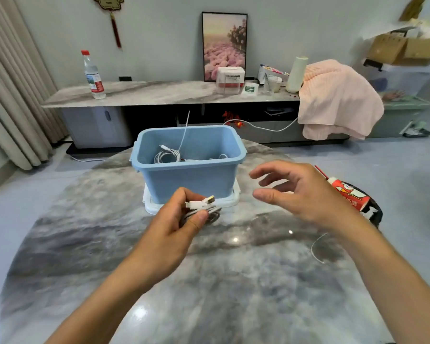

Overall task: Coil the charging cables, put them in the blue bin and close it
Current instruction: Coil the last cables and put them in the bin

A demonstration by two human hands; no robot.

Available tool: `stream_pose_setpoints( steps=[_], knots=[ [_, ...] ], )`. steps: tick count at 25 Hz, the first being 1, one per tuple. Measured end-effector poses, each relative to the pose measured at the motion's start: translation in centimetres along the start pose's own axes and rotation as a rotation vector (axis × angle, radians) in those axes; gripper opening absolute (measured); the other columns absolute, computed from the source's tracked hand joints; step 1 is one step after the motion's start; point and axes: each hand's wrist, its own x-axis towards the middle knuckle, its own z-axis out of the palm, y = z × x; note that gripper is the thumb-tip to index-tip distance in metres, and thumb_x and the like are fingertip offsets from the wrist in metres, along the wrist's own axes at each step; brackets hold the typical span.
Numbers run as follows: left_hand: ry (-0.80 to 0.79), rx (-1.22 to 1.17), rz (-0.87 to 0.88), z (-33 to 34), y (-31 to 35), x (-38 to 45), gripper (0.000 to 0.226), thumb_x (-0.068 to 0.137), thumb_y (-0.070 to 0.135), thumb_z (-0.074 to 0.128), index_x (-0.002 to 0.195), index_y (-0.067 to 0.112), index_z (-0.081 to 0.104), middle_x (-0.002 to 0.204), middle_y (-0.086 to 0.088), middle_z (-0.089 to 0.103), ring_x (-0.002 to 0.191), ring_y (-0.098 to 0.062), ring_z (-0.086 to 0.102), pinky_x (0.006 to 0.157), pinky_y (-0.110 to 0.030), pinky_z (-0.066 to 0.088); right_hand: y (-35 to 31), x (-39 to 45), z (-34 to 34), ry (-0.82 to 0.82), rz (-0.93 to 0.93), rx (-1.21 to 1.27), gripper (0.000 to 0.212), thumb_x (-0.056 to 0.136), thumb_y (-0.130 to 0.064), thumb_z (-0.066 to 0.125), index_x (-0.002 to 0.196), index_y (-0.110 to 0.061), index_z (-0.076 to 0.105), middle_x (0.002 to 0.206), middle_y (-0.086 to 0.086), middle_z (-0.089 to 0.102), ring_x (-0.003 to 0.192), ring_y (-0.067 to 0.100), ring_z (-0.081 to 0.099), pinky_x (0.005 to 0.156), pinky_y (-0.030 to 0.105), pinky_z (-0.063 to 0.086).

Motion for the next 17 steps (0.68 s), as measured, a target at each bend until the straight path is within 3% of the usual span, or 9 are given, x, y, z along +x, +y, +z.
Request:
stream_pose_setpoints(
  steps=[2, 5, 7, 9, 11, 13, 15, 17],
  knots=[
    [0.032, 0.03, 0.005, -0.1, -0.5, 0.3, 0.007, 0.097, 0.006, 0.051, 0.103, 0.008, 0.054, 0.072, 0.022, 0.066, 0.063, 0.008, 0.057, 0.059, -0.007, 0.042, 2.8, -0.2, -3.9, 0.041, 0.215, -0.227, 0.01, 0.079, -0.02, 0.081, 0.086, -0.021, 0.073, 0.085, -0.004, 0.073, 0.077, 0.016, 0.066, 0.069, 0.025, 0.052],
    [0.051, 0.07, -0.015, 0.5, -1.0, 0.7, 0.005, 0.097, 0.01, 0.053, 0.1, 0.014, 0.054, 0.071, 0.023, 0.065, 0.062, 0.007, 0.055, 0.059, -0.01, 0.042, 8.8, -2.0, -5.8, -0.222, 0.568, -0.574, 0.01, 0.078, -0.024, 0.079, 0.071, -0.021, 0.073, 0.072, -0.002, 0.071, 0.066, 0.014, 0.066, 0.059, 0.023, 0.052],
    [0.067, 0.055, -0.037, 1.0, -1.2, 0.8, 0.004, 0.097, 0.013, 0.053, 0.1, 0.015, 0.054, 0.072, 0.022, 0.065, 0.062, 0.004, 0.053, 0.061, -0.015, 0.042, 12.2, -3.5, -5.0, -0.309, 0.756, -0.592, 0.02, 0.079, -0.031, 0.074, 0.068, -0.014, 0.074, 0.069, 0.008, 0.073, 0.063, 0.022, 0.069, 0.055, 0.027, 0.056],
    [0.105, 0.003, -0.078, 1.1, -1.4, 0.8, 0.004, 0.097, 0.015, 0.054, 0.101, 0.017, 0.056, 0.072, 0.016, 0.064, 0.061, -0.003, 0.05, 0.063, -0.025, 0.042, 14.4, -4.5, -4.4, -0.223, 0.877, -0.554, 0.035, 0.079, -0.042, 0.07, 0.067, -0.01, 0.073, 0.07, 0.013, 0.073, 0.064, 0.027, 0.071, 0.052, 0.03, 0.058],
    [0.155, -0.086, -0.143, 1.0, -1.3, 0.8, 0.005, 0.097, 0.016, 0.055, 0.1, 0.018, 0.058, 0.067, 0.01, 0.06, 0.06, -0.01, 0.043, 0.063, -0.031, 0.039, 16.0, -5.3, -3.5, -0.174, 0.911, -0.573, 0.035, 0.078, -0.048, 0.067, 0.072, -0.014, 0.071, 0.066, 0.005, 0.07, 0.065, 0.023, 0.068, 0.048, 0.028, 0.054],
    [0.187, -0.212, -0.201, 0.9, -1.1, 0.7, 0.007, 0.096, 0.015, 0.055, 0.099, 0.018, 0.061, 0.065, 0.005, 0.054, 0.061, -0.013, 0.04, 0.061, -0.032, 0.038, 17.0, -5.7, -2.4, -0.168, 0.836, -0.772, 0.019, 0.081, -0.036, 0.062, 0.08, -0.017, 0.067, 0.069, 0.0, 0.063, 0.07, 0.02, 0.063, 0.05, 0.025, 0.043],
    [0.195, -0.299, -0.236, 0.8, -0.8, 0.6, 0.009, 0.096, 0.014, 0.054, 0.1, 0.017, 0.062, 0.065, 0.002, 0.052, 0.06, -0.012, 0.041, 0.06, -0.031, 0.038, 17.6, -5.7, -1.4, -0.119, 0.741, -0.873, 0.012, 0.083, -0.02, 0.054, 0.072, -0.018, 0.058, 0.074, 0.001, 0.061, 0.075, 0.023, 0.062, 0.056, 0.027, 0.043],
    [0.197, -0.332, -0.246, 0.7, -0.6, 0.5, 0.009, 0.096, 0.013, 0.054, 0.102, 0.015, 0.061, 0.065, 0.002, 0.052, 0.058, -0.011, 0.042, 0.059, -0.03, 0.037, 17.6, -5.7, -0.6, -0.133, 0.713, -0.923, 0.017, 0.081, -0.022, 0.055, 0.065, -0.021, 0.049, 0.074, -0.001, 0.059, 0.073, 0.022, 0.059, 0.058, 0.027, 0.042]
  ],
)
